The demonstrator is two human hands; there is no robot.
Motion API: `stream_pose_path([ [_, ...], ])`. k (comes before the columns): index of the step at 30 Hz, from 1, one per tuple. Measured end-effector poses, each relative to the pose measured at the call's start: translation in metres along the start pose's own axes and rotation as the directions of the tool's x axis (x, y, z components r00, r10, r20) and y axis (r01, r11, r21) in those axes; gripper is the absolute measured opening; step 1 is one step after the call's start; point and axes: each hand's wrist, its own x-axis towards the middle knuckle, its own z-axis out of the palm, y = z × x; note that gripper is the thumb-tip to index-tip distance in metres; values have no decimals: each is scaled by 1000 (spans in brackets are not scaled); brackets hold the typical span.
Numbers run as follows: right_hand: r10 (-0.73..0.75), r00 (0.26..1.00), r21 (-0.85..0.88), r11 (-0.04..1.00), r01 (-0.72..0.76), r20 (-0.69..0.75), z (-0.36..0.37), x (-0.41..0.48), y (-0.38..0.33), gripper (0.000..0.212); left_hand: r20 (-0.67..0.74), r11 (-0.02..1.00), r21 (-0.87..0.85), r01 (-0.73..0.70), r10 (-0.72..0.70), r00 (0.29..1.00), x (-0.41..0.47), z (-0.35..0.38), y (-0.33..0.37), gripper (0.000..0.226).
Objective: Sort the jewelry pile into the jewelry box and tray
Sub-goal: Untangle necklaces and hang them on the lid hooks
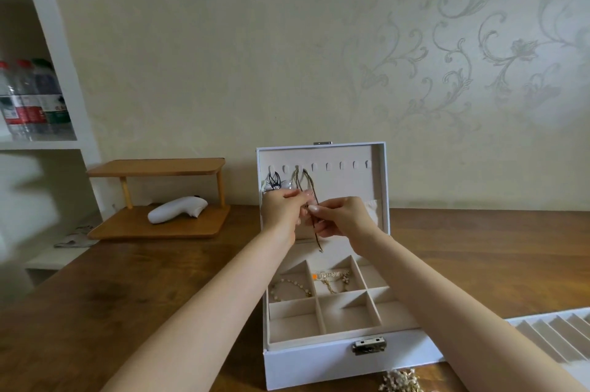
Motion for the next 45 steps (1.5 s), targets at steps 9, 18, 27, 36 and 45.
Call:
stream_pose_path([
  [9, 126, 991, 233, 964, -132, 38, -2, 9, -10, 8, -18, 979, 149, -136, 140, 990, 9, -7, -5, 22],
  [18, -314, 924, -377, 901, 216, -220, 8, 20, -2, 7, -2, 831, 451, -327, 367, 930, 13, -7, -12, 22],
  [27, -442, 887, -647, 717, 261, -133, 8, 25, 8, 16, -13, 773, 530, -349, 418, 908, 25, -12, -22, 28],
  [36, -360, 918, -535, 815, 223, -166, 4, 26, 11, 17, 12, 747, 544, -383, 449, 893, 21, -14, -20, 27],
  [45, -373, 912, -504, 828, 246, -168, 1, 22, 7, 32, 26, 729, 565, -387, 453, 891, 18, -17, -22, 26],
])
